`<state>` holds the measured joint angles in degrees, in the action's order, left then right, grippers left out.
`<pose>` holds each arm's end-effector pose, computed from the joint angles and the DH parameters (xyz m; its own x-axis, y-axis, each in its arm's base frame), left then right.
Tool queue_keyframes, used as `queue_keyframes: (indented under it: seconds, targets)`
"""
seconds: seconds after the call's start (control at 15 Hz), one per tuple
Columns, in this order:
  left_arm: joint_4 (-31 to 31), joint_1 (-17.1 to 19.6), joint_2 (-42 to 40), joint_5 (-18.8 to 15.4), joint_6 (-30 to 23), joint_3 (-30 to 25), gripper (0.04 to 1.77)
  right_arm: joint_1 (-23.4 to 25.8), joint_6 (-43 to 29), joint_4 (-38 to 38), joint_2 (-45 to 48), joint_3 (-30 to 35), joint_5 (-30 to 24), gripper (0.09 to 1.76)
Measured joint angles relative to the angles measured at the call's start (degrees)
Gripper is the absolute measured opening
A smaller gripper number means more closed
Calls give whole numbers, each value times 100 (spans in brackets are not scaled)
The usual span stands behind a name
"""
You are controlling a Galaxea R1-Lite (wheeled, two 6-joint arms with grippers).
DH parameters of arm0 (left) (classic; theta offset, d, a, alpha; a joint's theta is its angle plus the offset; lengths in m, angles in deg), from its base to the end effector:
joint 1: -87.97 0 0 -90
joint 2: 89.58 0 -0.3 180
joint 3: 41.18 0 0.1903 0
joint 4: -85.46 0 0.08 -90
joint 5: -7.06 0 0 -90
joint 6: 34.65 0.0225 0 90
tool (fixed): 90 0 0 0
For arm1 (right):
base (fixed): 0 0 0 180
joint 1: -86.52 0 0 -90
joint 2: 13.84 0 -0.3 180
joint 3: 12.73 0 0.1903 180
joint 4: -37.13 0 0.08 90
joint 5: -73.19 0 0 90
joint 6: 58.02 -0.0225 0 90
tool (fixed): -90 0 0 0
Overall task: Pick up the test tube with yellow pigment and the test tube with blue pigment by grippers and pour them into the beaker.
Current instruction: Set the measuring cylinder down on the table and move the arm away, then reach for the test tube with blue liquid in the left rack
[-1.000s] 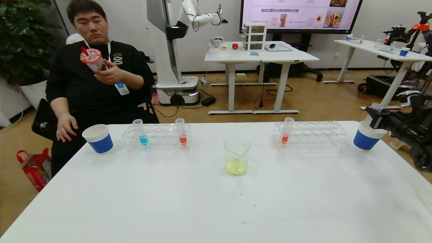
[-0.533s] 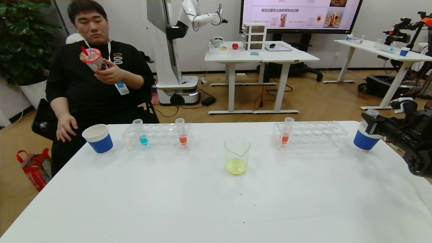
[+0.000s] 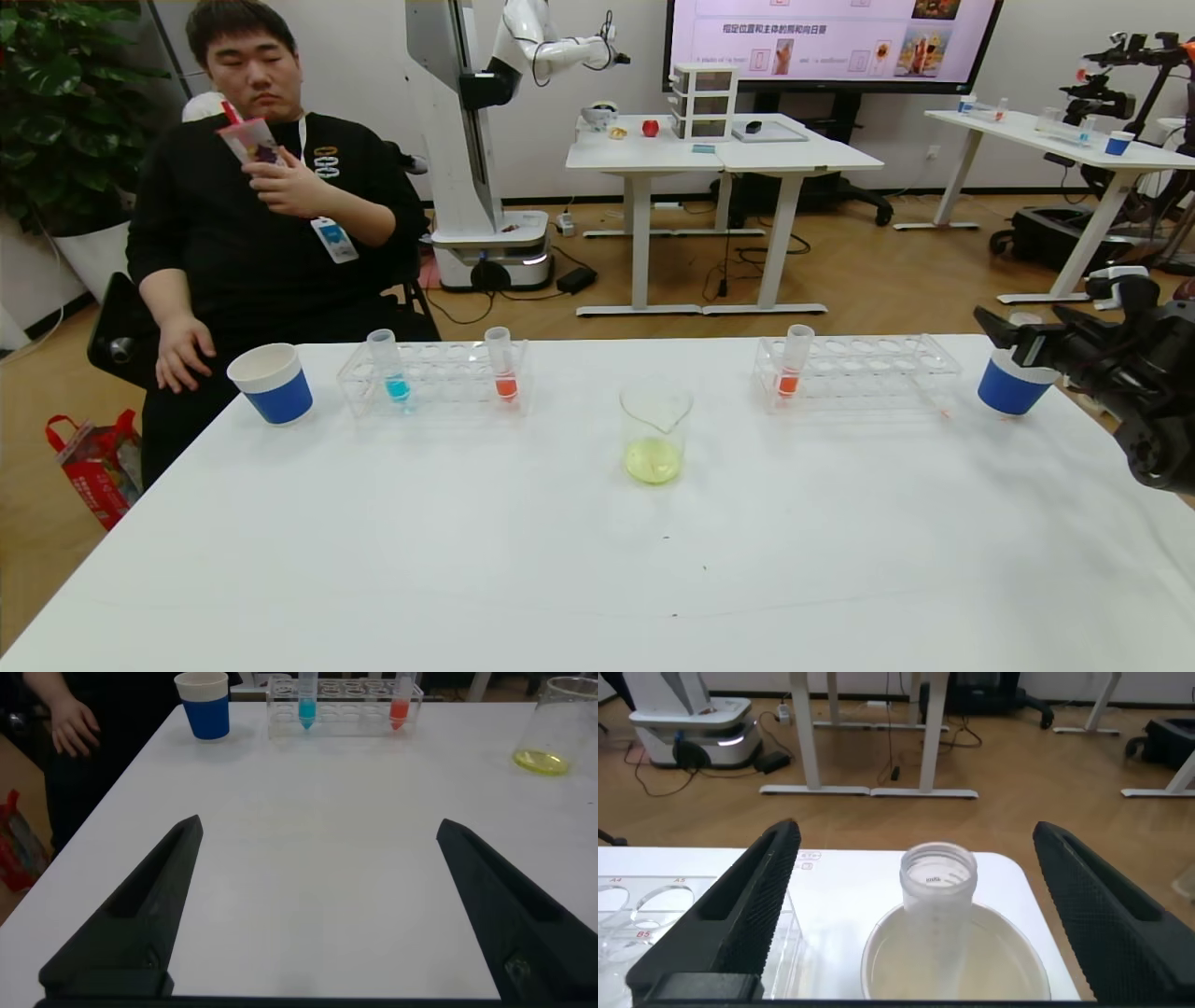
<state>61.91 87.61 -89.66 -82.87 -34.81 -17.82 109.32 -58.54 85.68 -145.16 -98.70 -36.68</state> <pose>-0.0229 0.0002 0.0751 1.0000 -0.0051 -0.0019 0.0051 1.0000 -0.0028 0.4020 -0.1607 0.0956 0.9973 -0.0505 0.0525 0.0511 0.9986 -0.0099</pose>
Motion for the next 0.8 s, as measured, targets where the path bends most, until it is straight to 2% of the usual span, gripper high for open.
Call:
queue_keyframes:
  seconds: [0.2,0.4,0.8]
  targets:
    - [0,0,0,-2,0,0,175,-78,-33,33,44,0,-7,174]
    - [0,0,0,0,2,0,175,-406,-38,0,279,22,91,174]
    - [0,0,0,-2,2,0,175,-1872,-40,-411,1189,229,1073,174]
